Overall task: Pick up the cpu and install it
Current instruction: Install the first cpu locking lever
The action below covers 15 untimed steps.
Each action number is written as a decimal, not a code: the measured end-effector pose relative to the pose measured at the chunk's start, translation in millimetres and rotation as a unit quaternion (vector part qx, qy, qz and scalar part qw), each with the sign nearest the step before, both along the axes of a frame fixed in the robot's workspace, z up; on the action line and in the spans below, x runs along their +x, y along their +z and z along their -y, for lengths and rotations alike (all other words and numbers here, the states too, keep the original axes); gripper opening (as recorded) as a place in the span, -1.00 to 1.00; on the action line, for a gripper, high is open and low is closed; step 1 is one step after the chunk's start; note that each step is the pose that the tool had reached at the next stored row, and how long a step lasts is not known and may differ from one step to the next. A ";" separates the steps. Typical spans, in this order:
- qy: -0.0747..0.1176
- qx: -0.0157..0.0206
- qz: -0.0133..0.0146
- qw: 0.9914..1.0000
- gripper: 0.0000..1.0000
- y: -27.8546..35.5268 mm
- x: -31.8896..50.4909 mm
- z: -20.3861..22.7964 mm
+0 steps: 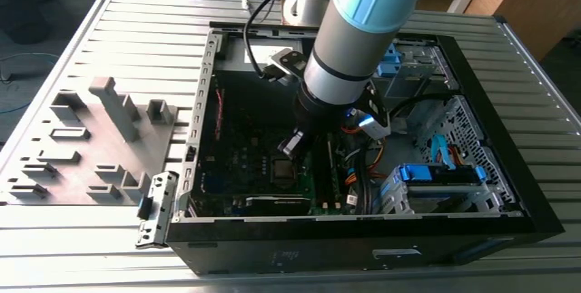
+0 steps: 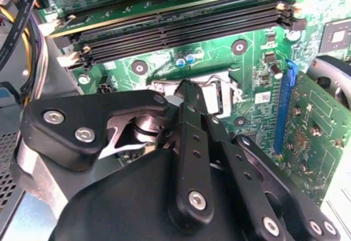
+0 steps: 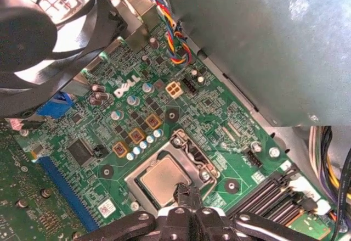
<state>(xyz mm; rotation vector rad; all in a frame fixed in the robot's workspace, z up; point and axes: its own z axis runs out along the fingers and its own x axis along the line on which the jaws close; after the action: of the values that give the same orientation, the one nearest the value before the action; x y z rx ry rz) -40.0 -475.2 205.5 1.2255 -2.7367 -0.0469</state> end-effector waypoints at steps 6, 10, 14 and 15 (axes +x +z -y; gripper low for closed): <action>-0.015 -0.001 0.000 1.000 -0.79 0.1 0.7 0.5; -0.029 -0.001 0.000 1.000 -0.79 0.0 1.1 0.7; -0.041 -0.001 0.000 0.999 -0.79 -0.1 2.1 0.8; -0.042 -0.001 0.000 0.999 -0.79 -0.1 2.4 0.8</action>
<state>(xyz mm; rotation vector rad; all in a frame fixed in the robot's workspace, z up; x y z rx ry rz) -37.6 -476.0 205.5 1.1096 -2.7865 -0.0537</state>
